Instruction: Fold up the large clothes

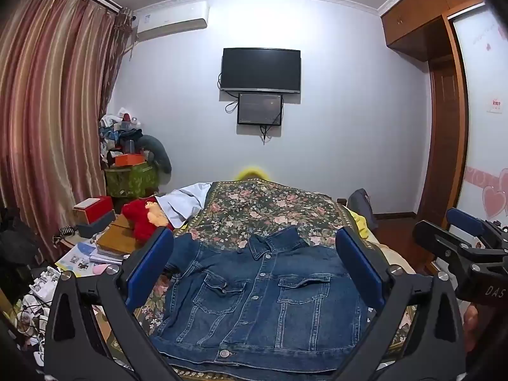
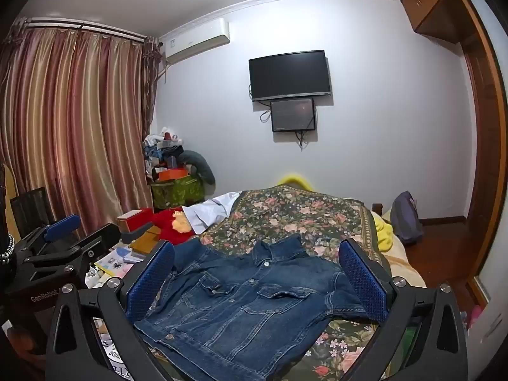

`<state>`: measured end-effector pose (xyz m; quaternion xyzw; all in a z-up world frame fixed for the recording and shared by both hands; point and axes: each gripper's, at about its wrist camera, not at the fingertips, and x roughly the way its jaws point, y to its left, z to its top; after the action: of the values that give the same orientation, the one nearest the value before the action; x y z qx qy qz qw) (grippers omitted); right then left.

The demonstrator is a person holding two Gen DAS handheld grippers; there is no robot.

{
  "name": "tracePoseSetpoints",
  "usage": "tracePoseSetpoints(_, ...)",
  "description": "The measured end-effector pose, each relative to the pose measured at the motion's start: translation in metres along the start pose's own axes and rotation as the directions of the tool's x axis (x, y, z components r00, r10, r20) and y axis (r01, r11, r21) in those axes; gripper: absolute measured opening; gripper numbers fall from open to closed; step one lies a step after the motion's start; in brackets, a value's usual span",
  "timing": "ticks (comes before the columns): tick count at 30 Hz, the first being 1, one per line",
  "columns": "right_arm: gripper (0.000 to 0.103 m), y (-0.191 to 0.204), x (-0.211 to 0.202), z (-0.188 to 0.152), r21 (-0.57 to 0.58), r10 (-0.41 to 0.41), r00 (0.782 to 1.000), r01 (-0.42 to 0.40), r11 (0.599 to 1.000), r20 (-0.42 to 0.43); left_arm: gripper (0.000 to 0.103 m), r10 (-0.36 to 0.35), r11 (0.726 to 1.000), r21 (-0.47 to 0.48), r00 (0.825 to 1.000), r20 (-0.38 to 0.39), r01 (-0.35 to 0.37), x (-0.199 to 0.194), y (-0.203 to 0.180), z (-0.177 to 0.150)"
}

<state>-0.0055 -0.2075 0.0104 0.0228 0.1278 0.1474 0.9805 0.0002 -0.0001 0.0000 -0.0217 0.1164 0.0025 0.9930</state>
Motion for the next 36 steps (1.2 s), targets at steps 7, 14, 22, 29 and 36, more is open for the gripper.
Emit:
tracePoseSetpoints(7,0.103,0.0008,0.0013,-0.0005,0.008,0.003,1.0,-0.003,1.0,-0.004,0.103,0.002,1.0,0.006,1.0,0.004,-0.002,-0.0017,-0.0009,0.0002)
tracePoseSetpoints(14,0.103,0.0034,0.003,-0.0041,0.007,0.004,1.0,-0.004,1.0,-0.011,0.103,0.005,1.0,0.018,1.0,-0.001,-0.005,0.0001,-0.0031,-0.0043)
tracePoseSetpoints(22,0.103,0.0024,0.0042,-0.0018,0.008,0.003,1.0,-0.003,1.0,-0.02,0.103,0.004,1.0,0.013,1.0,-0.005,-0.004,0.0012,-0.0008,-0.0025)
tracePoseSetpoints(29,0.103,0.0044,0.0054,-0.0035,0.008,0.005,1.0,-0.005,1.0,-0.022,0.103,0.007,1.0,0.016,1.0,-0.006,-0.007,0.0029,0.0005,-0.0026)
tracePoseSetpoints(36,0.103,0.0045,0.0052,-0.0029,0.009,0.004,1.0,-0.004,1.0,-0.02,0.103,0.012,1.0,0.024,1.0,-0.005,-0.012,0.0032,-0.0008,-0.0034)
